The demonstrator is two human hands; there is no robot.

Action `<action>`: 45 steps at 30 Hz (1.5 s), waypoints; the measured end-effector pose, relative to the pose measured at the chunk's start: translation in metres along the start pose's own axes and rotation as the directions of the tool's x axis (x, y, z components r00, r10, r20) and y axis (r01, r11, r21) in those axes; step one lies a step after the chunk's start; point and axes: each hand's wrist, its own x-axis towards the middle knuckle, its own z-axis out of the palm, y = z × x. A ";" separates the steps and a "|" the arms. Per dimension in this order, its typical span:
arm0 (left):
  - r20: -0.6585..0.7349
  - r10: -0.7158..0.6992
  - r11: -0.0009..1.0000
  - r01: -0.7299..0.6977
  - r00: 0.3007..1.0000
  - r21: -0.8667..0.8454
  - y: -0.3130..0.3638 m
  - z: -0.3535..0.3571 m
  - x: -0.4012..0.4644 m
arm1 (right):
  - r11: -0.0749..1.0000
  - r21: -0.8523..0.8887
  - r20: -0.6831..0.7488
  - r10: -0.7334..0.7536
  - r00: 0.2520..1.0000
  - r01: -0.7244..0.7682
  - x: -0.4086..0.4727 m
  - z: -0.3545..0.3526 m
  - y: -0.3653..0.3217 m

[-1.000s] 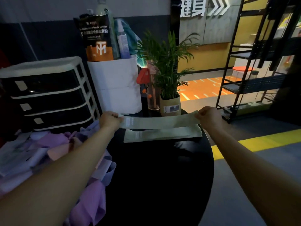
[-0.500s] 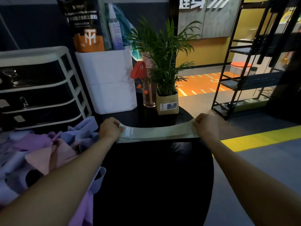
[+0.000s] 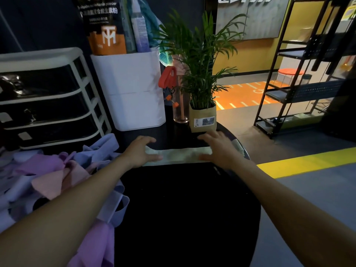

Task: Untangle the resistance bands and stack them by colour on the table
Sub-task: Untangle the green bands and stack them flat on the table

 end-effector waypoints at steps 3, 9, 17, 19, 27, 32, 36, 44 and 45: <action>0.201 0.017 0.995 -0.036 0.979 0.089 -0.002 -0.006 -0.002 | 1.000 0.008 0.195 0.013 0.981 -0.015 0.012 0.013 -0.008; 0.203 0.006 0.993 -0.030 0.979 0.113 -0.010 -0.003 0.008 | 0.998 0.014 0.246 0.056 0.968 -0.062 0.021 0.014 -0.003; 0.203 0.022 0.990 -0.049 0.979 0.132 -0.009 -0.004 0.005 | 0.999 -0.023 0.262 0.053 0.964 -0.049 0.021 0.014 -0.008; 0.169 0.032 0.986 -0.058 0.985 0.154 -0.003 -0.012 -0.001 | 0.999 -0.002 0.236 0.043 0.971 -0.044 0.020 0.011 -0.018; -0.190 0.085 0.991 -0.062 0.978 0.121 -0.004 -0.068 -0.054 | 0.982 0.144 0.052 -0.130 0.990 0.122 0.021 0.000 -0.106; -0.334 0.058 0.994 -0.022 0.941 0.110 -0.030 -0.107 -0.107 | 0.952 0.195 0.017 -0.243 0.970 0.235 0.021 0.003 -0.176; -0.437 -0.033 0.994 0.076 0.899 0.080 -0.064 -0.135 -0.142 | 0.914 0.262 0.006 -0.323 0.946 0.310 0.019 0.009 -0.228; -0.517 -0.250 0.963 0.265 0.819 -0.047 -0.135 -0.155 -0.213 | 0.850 0.300 -0.010 -0.452 0.892 0.434 0.018 0.030 -0.308; -0.524 -0.267 0.960 0.273 0.809 -0.066 -0.142 -0.154 -0.221 | 0.850 0.290 -0.008 -0.458 0.889 0.440 0.016 0.032 -0.315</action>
